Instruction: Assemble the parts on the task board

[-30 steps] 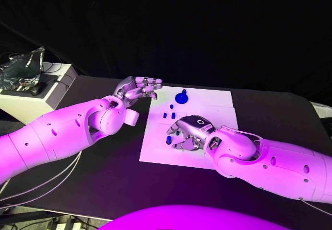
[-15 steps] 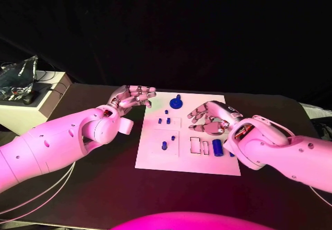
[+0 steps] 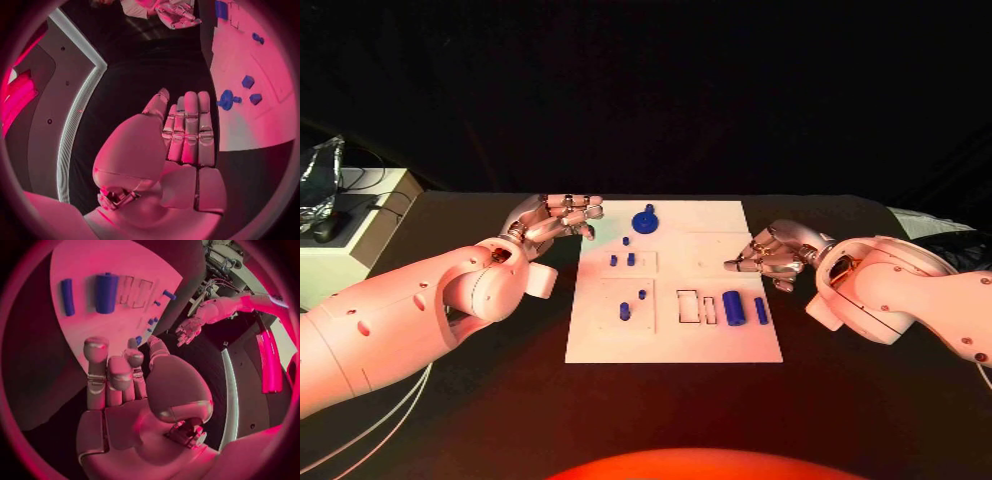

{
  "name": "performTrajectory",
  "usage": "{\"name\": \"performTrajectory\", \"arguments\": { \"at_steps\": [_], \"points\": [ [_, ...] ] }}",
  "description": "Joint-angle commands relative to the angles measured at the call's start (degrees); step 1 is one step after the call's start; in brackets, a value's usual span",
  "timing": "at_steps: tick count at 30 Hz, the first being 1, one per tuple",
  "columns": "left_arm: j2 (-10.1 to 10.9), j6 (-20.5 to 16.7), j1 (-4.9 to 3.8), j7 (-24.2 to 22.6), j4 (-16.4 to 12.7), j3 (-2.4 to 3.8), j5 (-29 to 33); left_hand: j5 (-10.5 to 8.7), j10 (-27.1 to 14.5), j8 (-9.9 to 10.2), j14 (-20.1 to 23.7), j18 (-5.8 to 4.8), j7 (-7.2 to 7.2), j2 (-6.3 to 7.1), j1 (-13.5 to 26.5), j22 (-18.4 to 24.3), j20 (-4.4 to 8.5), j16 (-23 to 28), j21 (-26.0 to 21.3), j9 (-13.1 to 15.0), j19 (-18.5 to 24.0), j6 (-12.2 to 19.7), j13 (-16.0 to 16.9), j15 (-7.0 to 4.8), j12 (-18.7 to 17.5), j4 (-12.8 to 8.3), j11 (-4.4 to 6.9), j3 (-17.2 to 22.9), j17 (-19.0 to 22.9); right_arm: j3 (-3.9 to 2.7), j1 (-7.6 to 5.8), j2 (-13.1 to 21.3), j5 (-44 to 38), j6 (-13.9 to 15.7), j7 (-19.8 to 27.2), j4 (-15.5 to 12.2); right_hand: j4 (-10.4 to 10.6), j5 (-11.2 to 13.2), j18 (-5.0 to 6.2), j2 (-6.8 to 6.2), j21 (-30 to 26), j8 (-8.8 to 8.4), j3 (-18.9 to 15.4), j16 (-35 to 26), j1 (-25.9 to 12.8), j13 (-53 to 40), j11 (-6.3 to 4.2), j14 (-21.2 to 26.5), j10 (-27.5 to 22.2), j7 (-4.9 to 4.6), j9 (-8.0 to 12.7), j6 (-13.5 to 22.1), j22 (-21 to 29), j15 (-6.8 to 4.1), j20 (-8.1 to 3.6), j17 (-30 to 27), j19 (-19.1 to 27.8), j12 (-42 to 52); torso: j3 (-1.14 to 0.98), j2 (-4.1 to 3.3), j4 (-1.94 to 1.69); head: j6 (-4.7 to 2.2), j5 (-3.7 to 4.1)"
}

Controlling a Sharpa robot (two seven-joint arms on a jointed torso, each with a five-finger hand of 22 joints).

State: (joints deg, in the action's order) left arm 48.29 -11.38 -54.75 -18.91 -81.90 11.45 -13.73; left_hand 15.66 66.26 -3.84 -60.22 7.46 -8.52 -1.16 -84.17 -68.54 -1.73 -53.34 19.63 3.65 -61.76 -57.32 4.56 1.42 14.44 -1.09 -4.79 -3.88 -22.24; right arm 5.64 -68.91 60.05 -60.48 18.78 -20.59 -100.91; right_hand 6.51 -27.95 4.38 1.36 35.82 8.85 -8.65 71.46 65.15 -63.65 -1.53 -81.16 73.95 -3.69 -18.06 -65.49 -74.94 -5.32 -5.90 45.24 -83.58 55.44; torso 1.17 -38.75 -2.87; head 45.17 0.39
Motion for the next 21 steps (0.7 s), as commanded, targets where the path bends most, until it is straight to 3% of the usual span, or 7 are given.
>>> {"name": "performTrajectory", "arguments": {
  "at_steps": [1,3,12,15,18,19,21],
  "points": [
    [0.1,0.5,0.21,0.0,-0.5,0.05,0.5,0.23,-0.3,0.0,-0.5,-1.39,0.09,0.09,0.8,0.2,0.38,0.1,-0.3,0.0,-0.4,0.2,0.8,-0.38,2.6,0.1,0.6,-0.7,-0.1,0.17,-0.05,0.4,-3.3,-8.9,-11.4,-0.7,1.2,-0.3,-0.34,-0.23,2.0,-0.37,-2.3,0.5,-1.3,-2.7,-0.27,-0.3,1.3,0.5,-3.3,-0.1,-4.7,-0.05,-0.15,1.6,0.5,-0.7,0.08,0.39,0.21,0.33,0.66],
    [0.2,0.4,0.3,0.1,-0.7,0.05,0.4,0.17,-0.9,0.0,-0.5,-1.69,0.22,0.07,0.7,0.2,0.55,0.2,-0.5,0.0,-0.5,0.3,1.7,-0.39,5.2,0.0,0.7,-1.0,-0.2,0.32,-0.04,0.5,-5.0,-10.3,-13.3,-1.0,2.2,0.2,-0.37,-0.1,3.4,-0.89,-4.0,0.5,-1.4,-5.3,-0.33,-0.5,2.1,0.68,-6.9,-0.2,-4.7,-0.06,-0.21,2.7,0.8,-2.1,0.16,0.45,0.26,0.5,0.73],
    [0.4,0.6,0.54,0.2,-1.3,0.05,0.3,0.09,-3.0,-0.1,-0.6,-1.86,0.43,0.19,2.1,0.3,0.6,0.2,-1.1,0.0,-0.8,0.0,2.2,-0.28,8.8,1.1,0.65,-2.2,-0.6,0.81,0.26,-0.7,-10.8,-13.5,-16.4,-0.9,3.2,7.5,-0.45,-1.55,4.3,-1.45,-3.8,0.3,-3.1,-7.0,-0.52,-0.6,2.9,1.09,-9.7,-1.0,-4.8,-0.19,-0.28,3.5,0.9,-3.2,0.49,0.75,0.29,0.94,1.33],
    [0.4,0.6,0.56,0.1,-1.4,0.05,0.3,-1.0,-3.4,-0.1,-0.4,-1.99,0.65,1.43,7.2,0.7,0.28,0.4,-1.6,0.1,-0.6,0.1,2.2,0.09,9.2,4.2,0.35,-5.4,-0.6,0.99,0.47,-1.6,-12.0,-13.9,-16.6,-0.2,4.4,13.3,-0.55,-2.24,4.5,-1.59,-2.9,0.2,-4.0,-7.4,-0.57,-0.6,3.1,1.28,-10.3,-1.4,-4.8,-0.28,-0.34,3.7,1.0,-3.3,0.46,0.68,0.36,0.89,1.34],
    [0.5,0.6,0.57,0.0,-1.5,0.05,0.3,-5.91,-4.2,-0.2,0.1,-2.03,0.6,2.0,9.6,1.3,0.01,0.4,-2.3,0.1,-0.4,0.3,2.4,0.32,10.1,7.3,0.17,-6.8,-0.6,1.11,0.72,-2.4,-12.9,-14.2,-16.7,0.2,6.2,15.3,-0.62,-3.68,4.9,-1.88,-0.9,0.1,-4.3,-8.2,-0.75,-0.7,3.4,1.39,-11.1,-1.8,-4.9,-0.35,-0.43,4.0,1.1,-3.6,0.57,0.71,0.23,1.02,1.4],
    [0.5,0.6,0.57,0.0,-1.5,0.05,0.3,-6.66,-5.0,-0.3,0.2,-1.9,0.57,2.95,8.9,1.8,-0.15,0.1,-2.9,0.1,-0.7,0.4,2.8,0.41,11.4,10.1,0.27,-5.9,-0.8,1.13,0.8,-2.7,-13.1,-14.2,-16.7,0.4,6.6,15.3,-0.65,-3.92,5.0,-1.9,-0.5,0.1,-4.4,-8.3,-0.8,-0.7,3.5,1.4,-11.4,-1.9,-4.9,-0.34,-0.46,4.0,1.1,-3.7,0.53,0.68,0.2,1.03,1.41],
    [0.5,0.7,0.58,0.0,-1.5,0.05,0.3,-7.33,-5.4,-0.2,0.2,-1.87,0.57,3.64,9.3,1.8,-0.17,0.1,-3.1,0.1,-1.0,0.4,2.6,0.41,12.0,11.9,0.06,-5.5,-0.6,1.17,1.0,-3.2,-13.4,-14.0,-16.7,0.6,7.6,15.4,-0.72,-4.6,5.1,-2.15,0.4,0.0,-4.3,-9.0,-0.78,-0.8,3.8,1.47,-12.3,-1.9,-4.8,-0.4,-0.55,4.4,1.2,-4.3,0.53,0.68,0.22,1.07,1.4]
  ]
}}
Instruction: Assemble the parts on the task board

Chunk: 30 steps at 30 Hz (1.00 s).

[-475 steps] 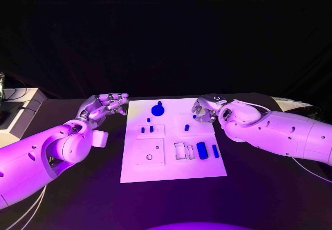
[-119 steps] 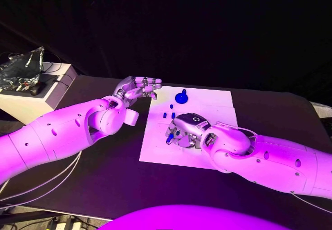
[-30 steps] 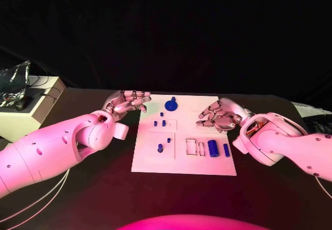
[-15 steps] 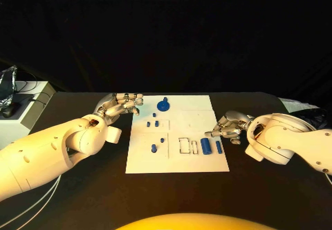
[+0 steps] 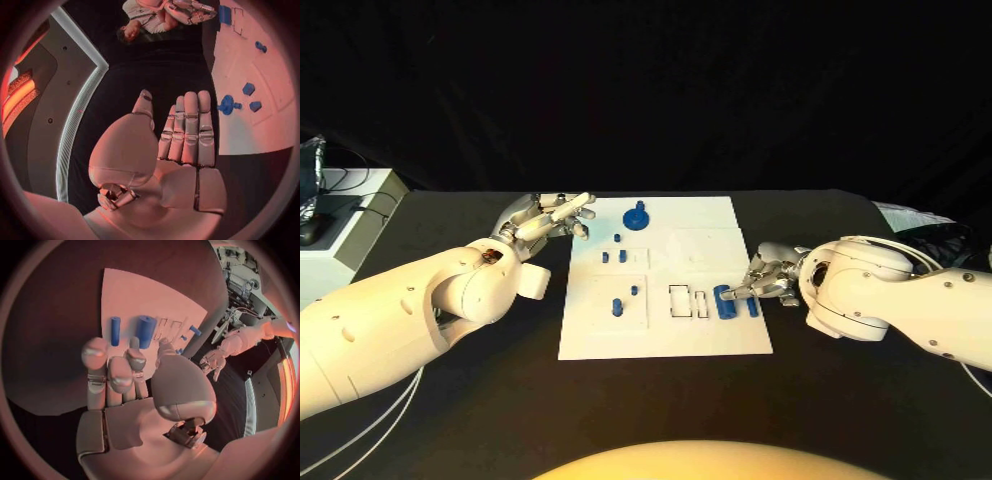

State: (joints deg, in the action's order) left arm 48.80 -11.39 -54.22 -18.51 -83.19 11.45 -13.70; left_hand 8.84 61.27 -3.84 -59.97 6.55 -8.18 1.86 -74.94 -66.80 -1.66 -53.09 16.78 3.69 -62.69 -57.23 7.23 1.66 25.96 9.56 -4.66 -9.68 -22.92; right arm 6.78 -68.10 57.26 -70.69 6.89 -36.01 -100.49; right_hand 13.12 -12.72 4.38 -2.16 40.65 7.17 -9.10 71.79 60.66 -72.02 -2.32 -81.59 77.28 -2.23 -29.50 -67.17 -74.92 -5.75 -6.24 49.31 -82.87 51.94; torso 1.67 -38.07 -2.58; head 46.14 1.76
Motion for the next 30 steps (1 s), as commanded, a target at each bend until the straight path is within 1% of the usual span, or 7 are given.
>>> {"name": "performTrajectory", "arguments": {
  "at_steps": [1,11,18,23,24,27,30],
  "points": [
    [0.0,0.8,0.05,-0.3,-0.2,0.05,0.3,-0.63,-0.4,-0.2,0.0,-0.95,0.24,0.69,0.2,0.1,-0.24,-0.1,-0.2,0.1,0.0,0.3,-0.1,0.17,0.5,1.5,-0.06,0.3,0.0,0.05,0.38,-0.7,-3.3,-2.1,-1.3,0.3,1.1,0.2,-0.73,-1.22,0.3,-0.53,0.9,-0.4,0.1,-0.7,0.02,-0.3,0.5,0.01,-0.9,-0.2,-4.9,0.03,-0.21,0.3,0.5,-0.9,0.03,-0.02,-0.01,0.11,0.0],
    [0.0,1.0,0.05,-0.1,-0.2,0.05,0.2,-0.66,-0.5,-0.2,0.0,-0.92,0.2,0.72,-0.1,0.0,-0.25,-0.2,-0.3,0.1,-0.1,0.3,-0.2,0.18,0.6,1.7,-0.09,0.5,0.1,0.1,1.77,-2.8,-4.7,-2.1,-1.3,2.0,1.2,-0.3,-0.7,-1.28,0.3,-0.47,0.8,-0.5,0.1,-0.7,-0.02,-0.3,0.5,0.09,-1.1,-0.3,-4.9,0.02,-0.19,0.4,0.5,-1.3,0.08,-0.06,0.04,0.4,-0.1],
    [0.1,1.1,0.05,0.0,-0.2,0.05,0.2,-0.69,-0.5,-0.2,-0.1,-0.91,0.2,0.75,0.1,0.0,-0.25,-0.2,-0.3,0.1,-0.1,0.3,-0.3,0.19,0.7,1.9,-0.09,0.5,0.1,0.12,2.77,-4.0,-7.7,-1.7,-1.3,3.6,1.2,-1.0,-0.72,-1.46,0.2,-0.24,0.8,-0.6,0.1,-0.8,-0.09,-0.3,0.4,0.19,-1.4,-0.5,-4.8,-0.03,-0.22,0.3,0.6,-1.5,-0.01,-0.04,0.05,0.63,-0.17],
    [0.1,1.3,0.05,0.1,-0.2,0.05,0.2,-0.62,-0.6,-0.2,-0.1,-0.88,0.16,0.73,0.1,0.0,-0.24,-0.3,-0.3,0.1,-0.2,0.3,-0.4,0.18,0.7,1.9,-0.11,0.5,0.1,0.13,3.51,-5.1,-11.2,-0.6,-1.4,4.5,1.3,-3.7,-0.77,-2.69,0.0,0.14,1.3,-0.8,0.0,-0.6,-0.2,-0.4,0.4,0.36,-1.8,-0.7,-4.8,-0.11,-0.3,0.2,0.6,-2.2,-0.03,-0.03,0.02,0.73,-0.23],
    [0.1,1.3,0.05,0.1,-0.2,0.05,0.2,-0.62,-0.6,-0.2,-0.1,-0.87,0.16,0.73,0.1,0.0,-0.24,-0.3,-0.3,0.1,-0.3,0.3,-0.4,0.18,0.7,1.9,-0.11,0.5,0.1,0.13,3.55,-5.2,-11.3,-0.5,-1.4,4.6,1.2,-3.9,-0.77,-2.65,0.0,0.15,1.4,-0.8,0.0,-0.5,-0.19,-0.4,0.4,0.36,-1.8,-0.7,-4.8,-0.11,-0.3,0.2,0.6,-2.2,-0.03,-0.03,0.04,0.75,-0.23],
    [0.1,1.4,0.05,0.2,-0.2,0.05,0.2,-0.62,-0.6,-0.2,-0.1,-0.87,0.16,0.73,0.1,0.0,-0.24,-0.3,-0.3,0.1,-0.3,0.3,-0.4,0.18,0.7,1.9,-0.11,0.5,0.1,0.14,3.83,-5.6,-12.2,-0.1,-1.4,5.0,-0.2,-6.2,-0.81,-1.7,-0.1,0.25,1.0,-0.9,0.3,-0.5,-0.23,-0.4,0.3,0.33,-2.1,-0.5,-4.8,-0.1,-0.33,0.3,0.6,-2.4,-0.01,-0.05,0.02,0.76,-0.29],
    [0.2,1.4,0.05,0.3,-0.2,0.05,0.2,-0.6,-0.6,-0.3,-0.1,-0.86,0.17,0.59,0.1,0.0,-0.25,-0.3,-0.4,0.1,-0.3,0.3,-0.4,0.18,0.7,1.9,-0.1,0.5,0.1,0.15,3.99,-5.7,-12.5,0.6,-1.4,5.1,-1.8,-9.1,-0.82,-0.15,-0.4,0.36,0.3,-1.0,0.7,-0.4,-0.25,-0.4,0.2,0.38,-2.3,-0.6,-4.7,-0.12,-0.35,0.3,0.6,-2.6,0.01,-0.03,0.07,0.81,-0.38]
  ]
}}
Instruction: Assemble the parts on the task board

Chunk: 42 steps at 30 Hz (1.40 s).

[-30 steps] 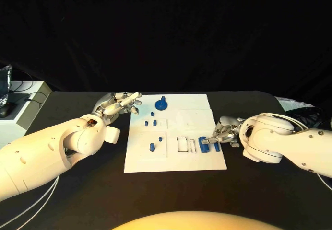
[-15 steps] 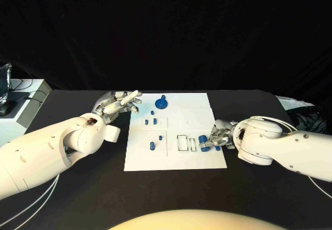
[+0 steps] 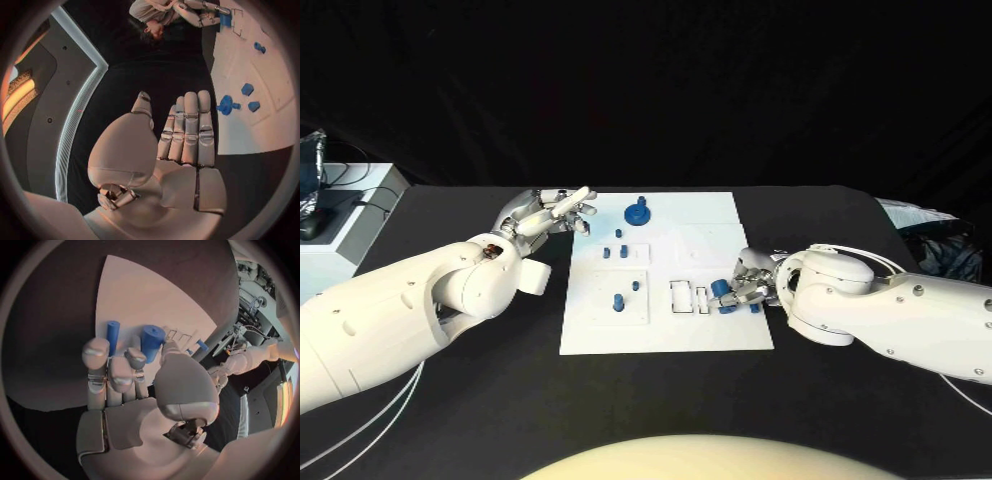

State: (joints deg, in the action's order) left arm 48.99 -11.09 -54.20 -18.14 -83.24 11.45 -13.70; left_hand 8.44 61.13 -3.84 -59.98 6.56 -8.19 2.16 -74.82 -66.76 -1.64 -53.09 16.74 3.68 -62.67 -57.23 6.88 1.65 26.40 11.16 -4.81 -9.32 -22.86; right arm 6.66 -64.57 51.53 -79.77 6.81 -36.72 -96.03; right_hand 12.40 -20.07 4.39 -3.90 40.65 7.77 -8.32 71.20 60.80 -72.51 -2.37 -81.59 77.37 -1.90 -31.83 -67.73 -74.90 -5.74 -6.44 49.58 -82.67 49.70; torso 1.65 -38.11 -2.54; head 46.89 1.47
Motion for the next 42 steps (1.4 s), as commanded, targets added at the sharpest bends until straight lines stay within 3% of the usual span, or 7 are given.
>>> {"name": "performTrajectory", "arguments": {
  "at_steps": [1,3,6,9,18,29,42],
  "points": [
    [0.0,1.1,0.03,0.0,-0.2,0.05,0.2,-0.19,-0.4,-0.2,-0.1,-0.86,0.15,0.23,-0.1,-0.1,-0.27,-0.2,-0.3,0.1,-0.3,0.3,-0.1,0.18,0.3,0.2,0.03,0.2,0.1,0.27,0.49,0.1,-3.4,1.0,-0.7,0.6,-1.7,-3.7,-0.83,1.93,-0.5,-0.12,-0.6,-0.4,0.8,0.3,-0.22,-0.3,0.0,0.11,-0.1,-0.1,-4.8,-0.15,-0.16,0.0,0.5,-0.7,0.03,0.02,0.04,0.06,-0.11],
    [0.1,1.1,0.03,0.1,-0.2,0.05,0.2,-0.2,-0.4,-0.2,-0.1,-0.85,0.12,0.07,-0.1,-0.1,-0.27,-0.3,-0.3,0.1,-0.3,0.3,-0.1,0.19,0.3,0.2,0.01,0.2,0.1,0.27,0.54,0.1,-2.7,1.8,-0.6,0.5,-3.1,-9.0,-0.86,2.98,-0.4,0.01,-0.6,-0.4,2.0,0.5,-0.25,-0.4,-0.1,0.14,-0.3,-0.1,-4.8,-0.23,-0.21,0.1,0.4,-1.0,0.02,0.02,0.08,-0.01,-0.12],
    [0.1,1.2,0.03,0.3,-0.2,0.05,0.2,-0.14,-0.5,-0.2,-0.1,-0.81,0.18,-0.48,-0.3,-0.1,-0.29,-0.3,-0.5,0.1,-0.4,0.2,-0.2,0.18,0.4,-0.4,-0.02,-0.4,0.1,0.27,0.58,0.2,-0.9,3.2,-0.5,0.3,-5.0,-12.1,-0.9,5.04,-0.3,0.14,0.1,-0.4,3.8,0.7,-0.42,-0.4,-0.1,0.31,-0.5,-0.1,-4.8,-0.35,-0.27,0.2,0.4,-1.1,-0.01,0.0,0.03,-0.05,-0.19],
    [0.1,1.3,0.04,0.4,-0.1,0.05,0.2,-0.14,-0.5,-0.2,-0.2,-0.82,0.16,-0.85,-0.4,-0.1,-0.28,-0.3,-0.5,0.1,-0.4,0.1,-0.3,0.18,0.5,-0.8,0.02,-0.5,0.2,0.27,0.59,0.5,1.6,4.7,-0.4,-0.1,-6.3,-10.3,-0.98,6.88,-0.1,0.09,3.1,-0.5,5.7,0.8,-0.62,-0.4,-0.1,0.56,-0.6,0.2,-4.8,-0.52,-0.41,0.1,0.4,-1.3,-0.03,0.02,-0.01,-0.06,-0.18],
    [0.2,1.5,0.04,0.6,1.5,0.05,0.0,-0.08,-0.5,-0.3,-0.2,-0.83,0.19,-1.72,-0.5,-0.2,-0.27,-0.3,-0.6,0.1,-0.5,0.0,-0.4,0.17,0.5,-1.5,0.05,-1.0,0.2,0.2,-0.2,1.8,11.6,9.0,-0.3,-1.8,-10.5,-11.8,-1.2,4.26,0.2,0.7,14.3,-0.7,2.1,1.4,-0.89,-0.4,-0.1,0.69,-1.6,0.4,-4.9,-0.64,-0.64,0.1,0.5,-1.3,-0.01,0.14,0.0,-0.32,-0.56],
    [0.0,1.4,0.03,0.8,2.5,0.05,0.0,-0.06,-0.4,-0.3,-0.2,-0.84,0.29,-2.07,-0.6,-0.3,-0.25,-0.3,-0.7,0.1,-0.5,-0.3,-0.5,0.14,0.5,-2.1,0.1,-1.5,0.2,0.01,-3.02,2.1,23.1,10.3,-0.4,-4.6,-11.3,-11.6,-1.12,4.47,-0.2,0.02,15.3,-0.9,0.4,1.4,-0.7,-0.4,-0.2,0.63,-1.1,0.1,-4.7,-0.57,-0.56,-0.1,0.6,-1.2,0.09,0.06,0.04,-0.39,-0.77],
    [-0.1,1.5,0.03,0.7,1.6,0.04,0.0,-0.05,-0.4,-0.3,-0.2,-0.89,0.51,-2.29,-0.7,-0.4,-0.2,-0.3,-0.7,0.1,-0.5,-0.8,-0.5,0.08,0.4,-2.4,0.19,-1.7,0.2,0.22,-2.51,-2.1,23.2,9.7,-0.3,-3.3,-11.8,-11.5,-1.12,4.51,-0.5,-0.26,15.2,-1.0,0.4,1.6,-0.66,-0.4,-0.4,0.57,-0.8,0.0,-4.7,-0.54,-0.54,-0.2,0.7,-1.6,0.19,-0.02,-0.03,-0.36,-0.85]
  ]
}}
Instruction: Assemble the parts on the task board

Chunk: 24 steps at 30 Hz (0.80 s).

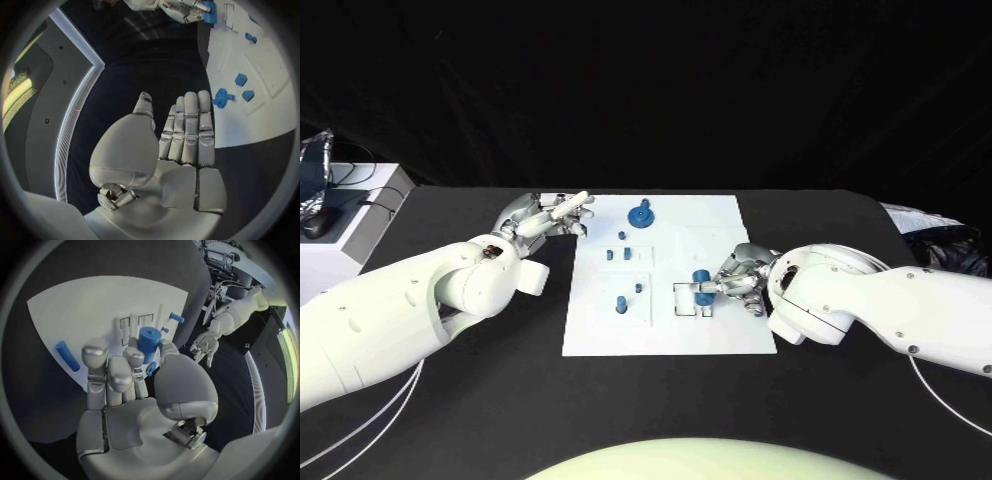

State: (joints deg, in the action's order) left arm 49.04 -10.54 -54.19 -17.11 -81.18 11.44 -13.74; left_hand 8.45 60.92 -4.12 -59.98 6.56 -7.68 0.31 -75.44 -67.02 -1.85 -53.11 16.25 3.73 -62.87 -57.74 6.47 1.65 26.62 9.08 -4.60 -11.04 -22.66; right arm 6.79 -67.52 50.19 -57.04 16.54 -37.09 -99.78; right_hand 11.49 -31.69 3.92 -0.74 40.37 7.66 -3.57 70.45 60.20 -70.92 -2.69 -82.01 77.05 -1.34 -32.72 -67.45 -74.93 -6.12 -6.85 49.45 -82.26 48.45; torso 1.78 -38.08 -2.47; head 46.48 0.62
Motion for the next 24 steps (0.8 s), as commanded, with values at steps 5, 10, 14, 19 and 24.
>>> {"name": "performTrajectory", "arguments": {
  "at_steps": [5,10,14,19,24],
  "points": [
    [-0.2,1.0,0.03,-0.3,-0.9,0.05,0.1,-0.07,-0.3,0.1,-0.1,-0.91,-0.03,-0.49,-0.1,-0.1,0.01,-0.3,-0.3,0.0,-0.3,-0.3,-0.1,0.09,0.2,-0.5,-0.03,0.0,0.0,0.15,1.05,-2.4,-1.2,0.3,0.1,1.6,-10.8,0.7,-0.63,1.26,-0.3,-0.27,10.2,-0.4,0.7,0.2,-0.31,0.1,-0.1,-0.01,0.2,-0.3,-4.7,-0.12,-0.1,-0.2,0.3,-0.5,-0.02,-0.01,-0.1,0.19,0.0],
    [-0.2,1.0,0.03,-0.2,-1.2,0.06,0.1,-0.07,-0.3,0.2,-0.1,-0.91,-0.25,-0.42,-0.1,-0.2,0.01,-0.3,-0.3,0.0,-0.3,0.1,-0.1,0.14,0.2,-0.7,-0.13,-0.1,0.0,0.17,1.45,-3.3,-1.6,0.5,0.1,2.7,-10.8,1.0,-0.62,1.28,-0.4,-0.35,10.0,-0.4,0.7,0.2,-0.3,0.0,-0.1,-0.02,0.3,-0.4,-4.7,-0.13,-0.09,-0.2,0.3,-0.5,-0.02,0.02,-0.11,0.23,-0.04],
    [-0.1,1.0,0.03,-0.1,-1.3,0.06,0.1,-0.07,-0.3,0.1,-0.1,-0.91,-0.23,-0.41,0.0,-0.2,0.0,-0.3,-0.3,0.0,-0.3,0.0,-0.1,0.15,0.2,-0.7,-0.13,-0.1,0.0,0.19,1.6,-3.8,-1.7,0.4,0.1,3.0,-10.8,0.9,-0.62,1.39,-0.4,-0.38,10.0,-0.4,0.8,0.2,-0.3,0.0,-0.1,-0.02,0.4,-0.4,-4.7,-0.13,-0.09,-0.2,0.3,-0.6,0.0,0.02,0.04,0.17,-0.17],
    [-0.1,1.0,0.03,0.0,-1.3,0.06,0.1,-0.07,-0.3,0.1,-0.1,-0.91,-0.23,-0.41,0.0,-0.2,0.0,-0.3,-0.3,0.0,-0.3,0.0,-0.1,0.15,0.2,-0.7,-0.13,-0.1,0.0,0.21,1.76,-4.3,-2.3,0.2,0.3,3.1,-10.9,1.0,-0.62,1.34,-0.4,-0.4,9.9,-0.4,0.8,0.2,-0.29,0.0,-0.1,-0.03,0.4,-0.4,-4.7,-0.12,-0.09,-0.2,0.3,-0.5,-0.07,-0.01,-0.06,0.07,-0.05],
    [-0.1,1.2,0.03,0.2,-1.3,0.06,0.1,-0.09,-0.4,0.1,-0.1,-0.88,-0.24,-0.4,0.1,-0.2,-0.03,-0.3,-0.4,0.0,-0.3,0.1,-0.2,0.17,0.2,-0.7,-0.16,-0.1,0.0,0.24,1.84,-4.7,-2.6,-0.5,0.2,3.5,-10.8,1.5,-0.61,1.15,-0.5,-0.44,9.4,-0.4,0.6,0.3,-0.24,0.1,-0.3,-0.06,0.5,-0.4,-4.6,-0.09,-0.06,-0.2,0.4,-0.7,-0.05,0.0,-0.04,0.08,0.0]
  ]
}}
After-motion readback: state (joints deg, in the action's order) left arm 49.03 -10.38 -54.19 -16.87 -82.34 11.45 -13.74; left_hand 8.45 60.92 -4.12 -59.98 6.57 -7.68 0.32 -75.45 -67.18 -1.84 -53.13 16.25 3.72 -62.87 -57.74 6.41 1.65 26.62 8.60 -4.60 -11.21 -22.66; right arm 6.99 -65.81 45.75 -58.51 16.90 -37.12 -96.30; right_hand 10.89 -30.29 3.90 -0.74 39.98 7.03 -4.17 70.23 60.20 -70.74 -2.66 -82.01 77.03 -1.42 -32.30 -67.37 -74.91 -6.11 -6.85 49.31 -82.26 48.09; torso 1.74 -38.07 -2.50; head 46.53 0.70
